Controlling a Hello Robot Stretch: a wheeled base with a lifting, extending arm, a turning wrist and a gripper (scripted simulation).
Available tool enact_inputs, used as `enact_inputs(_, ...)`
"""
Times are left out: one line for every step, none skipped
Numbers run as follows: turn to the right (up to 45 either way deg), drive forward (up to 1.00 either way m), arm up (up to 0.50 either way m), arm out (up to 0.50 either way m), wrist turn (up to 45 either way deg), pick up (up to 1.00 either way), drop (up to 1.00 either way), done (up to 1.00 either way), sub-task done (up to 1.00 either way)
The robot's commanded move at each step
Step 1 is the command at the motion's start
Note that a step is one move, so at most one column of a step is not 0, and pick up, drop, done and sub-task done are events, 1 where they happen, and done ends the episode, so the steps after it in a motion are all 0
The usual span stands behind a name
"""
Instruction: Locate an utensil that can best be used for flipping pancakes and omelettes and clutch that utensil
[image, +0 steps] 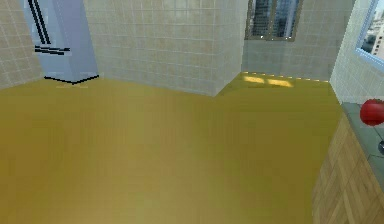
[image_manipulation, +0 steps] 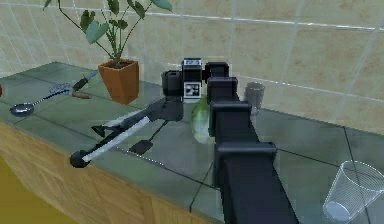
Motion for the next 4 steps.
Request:
enact_inputs(0.0,0.0,0.0,0.0,45.0,0.0,0.0,0.0,0.0)
enact_inputs(0.0,0.0,-0.14,0.0,0.0,0.0,0.0,0.0,0.0)
enact_inputs(0.0,0.0,0.0,0.0,0.0,1.0,0.0,0.0,0.0)
enact_inputs(0.0,0.0,0.1,0.0,0.0,0.0,0.0,0.0,0.0)
